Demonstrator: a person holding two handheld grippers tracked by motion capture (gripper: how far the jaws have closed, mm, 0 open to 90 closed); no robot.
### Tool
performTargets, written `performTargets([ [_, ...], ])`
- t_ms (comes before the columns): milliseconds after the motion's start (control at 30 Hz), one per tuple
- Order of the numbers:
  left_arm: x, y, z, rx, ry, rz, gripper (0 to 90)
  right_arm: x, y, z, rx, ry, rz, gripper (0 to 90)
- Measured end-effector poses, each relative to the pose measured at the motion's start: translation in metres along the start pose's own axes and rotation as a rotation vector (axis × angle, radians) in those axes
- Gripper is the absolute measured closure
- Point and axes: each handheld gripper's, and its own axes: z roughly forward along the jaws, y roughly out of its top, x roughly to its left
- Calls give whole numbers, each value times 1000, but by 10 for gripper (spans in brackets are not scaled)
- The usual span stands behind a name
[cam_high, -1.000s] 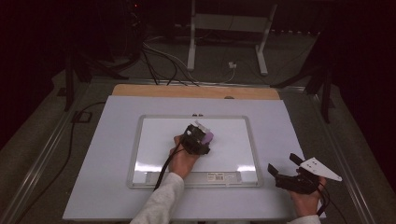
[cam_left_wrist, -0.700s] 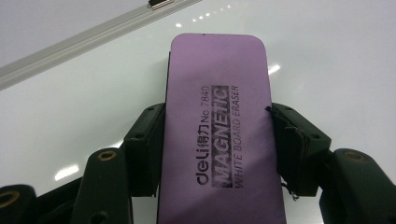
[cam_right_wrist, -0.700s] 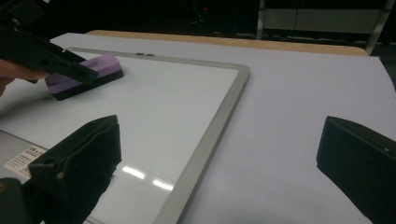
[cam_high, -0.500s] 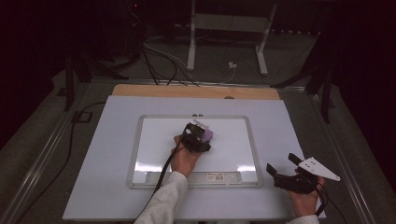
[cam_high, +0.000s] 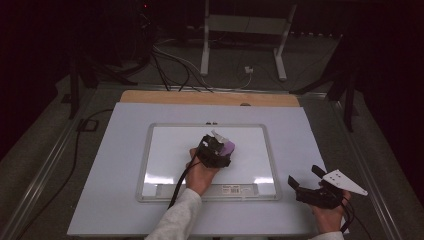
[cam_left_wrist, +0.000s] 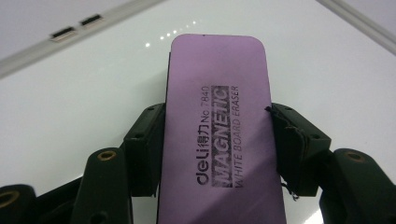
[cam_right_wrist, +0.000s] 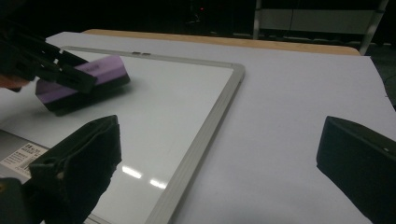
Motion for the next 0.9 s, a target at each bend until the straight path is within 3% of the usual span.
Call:
performTargets([
  [367, 21, -1, -16, -43, 23, -68, 419, -2, 0, -1, 0, -6, 3, 0],
  [900, 49, -12, -34, -63, 52, -143, 418, 0, 0, -1, 4, -4, -2, 1],
])
